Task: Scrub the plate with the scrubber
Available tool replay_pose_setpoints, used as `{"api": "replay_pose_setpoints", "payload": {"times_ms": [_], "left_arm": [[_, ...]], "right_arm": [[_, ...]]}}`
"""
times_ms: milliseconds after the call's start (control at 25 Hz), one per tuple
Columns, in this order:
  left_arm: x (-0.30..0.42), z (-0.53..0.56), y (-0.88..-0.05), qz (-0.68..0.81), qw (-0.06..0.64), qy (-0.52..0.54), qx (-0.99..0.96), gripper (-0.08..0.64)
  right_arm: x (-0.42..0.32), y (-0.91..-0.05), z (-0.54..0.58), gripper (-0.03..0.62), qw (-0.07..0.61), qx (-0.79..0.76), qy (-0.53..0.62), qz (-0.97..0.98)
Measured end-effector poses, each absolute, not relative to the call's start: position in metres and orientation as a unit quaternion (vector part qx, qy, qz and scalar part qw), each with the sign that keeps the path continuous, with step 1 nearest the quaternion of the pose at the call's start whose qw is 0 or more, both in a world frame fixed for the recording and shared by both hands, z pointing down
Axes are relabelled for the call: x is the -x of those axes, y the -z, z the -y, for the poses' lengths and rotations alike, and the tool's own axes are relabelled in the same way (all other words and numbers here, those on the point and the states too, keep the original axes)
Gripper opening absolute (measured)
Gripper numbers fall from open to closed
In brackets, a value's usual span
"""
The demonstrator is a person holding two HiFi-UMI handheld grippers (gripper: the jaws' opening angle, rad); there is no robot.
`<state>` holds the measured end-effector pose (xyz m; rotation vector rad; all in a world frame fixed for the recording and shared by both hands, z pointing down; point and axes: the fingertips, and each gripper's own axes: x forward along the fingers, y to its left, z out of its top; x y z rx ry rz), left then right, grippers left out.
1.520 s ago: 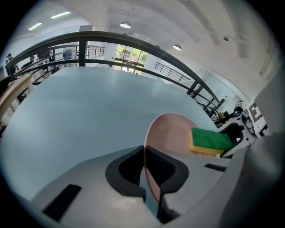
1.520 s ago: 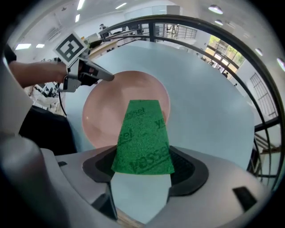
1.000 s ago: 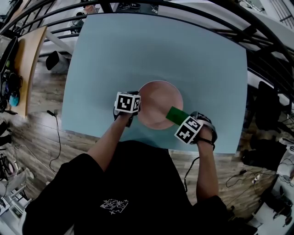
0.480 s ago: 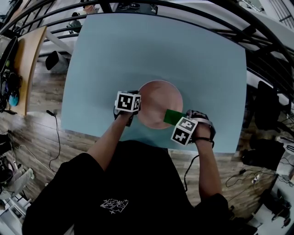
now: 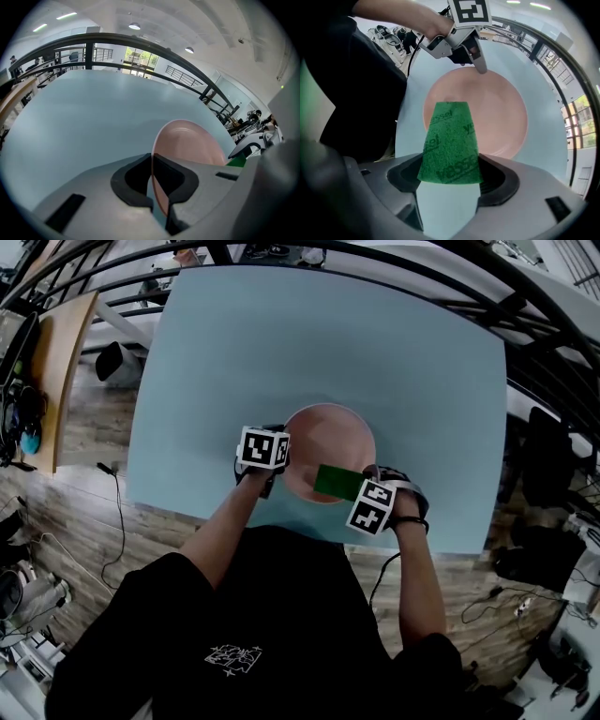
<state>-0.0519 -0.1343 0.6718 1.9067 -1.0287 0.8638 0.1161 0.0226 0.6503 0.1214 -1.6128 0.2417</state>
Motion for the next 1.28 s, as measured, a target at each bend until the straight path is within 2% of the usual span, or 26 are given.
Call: {"api": "replay_pose_setpoints", "payload": {"times_ms": [440,680,1000,1280], "left_arm": [[0.052,0.135,-0.672,0.405,0.394,-0.34,-0.752,0.018],[0.053,0.134,-0.672,0.405,0.405,-0.332,-0.75,0.017],[0.052,0.135,-0.671,0.4,0.404,-0.333,-0.753,0.017],[0.05,0.135,-0.668,0.401,0.407,-0.328,-0.752,0.017]], "right_arm": [[-0.061,-0.666,0.006,0.333,0.623,-0.125,-0.168,0.754],[-0.066,-0.671,0.035,0.333,0.622,-0.181,-0.174,0.742],[-0.062,-0.667,0.082,0.333,0.627,-0.206,-0.128,0.74],[-0.082,-0.665,0.094,0.333,0.612,-0.25,-0.193,0.725]]}}
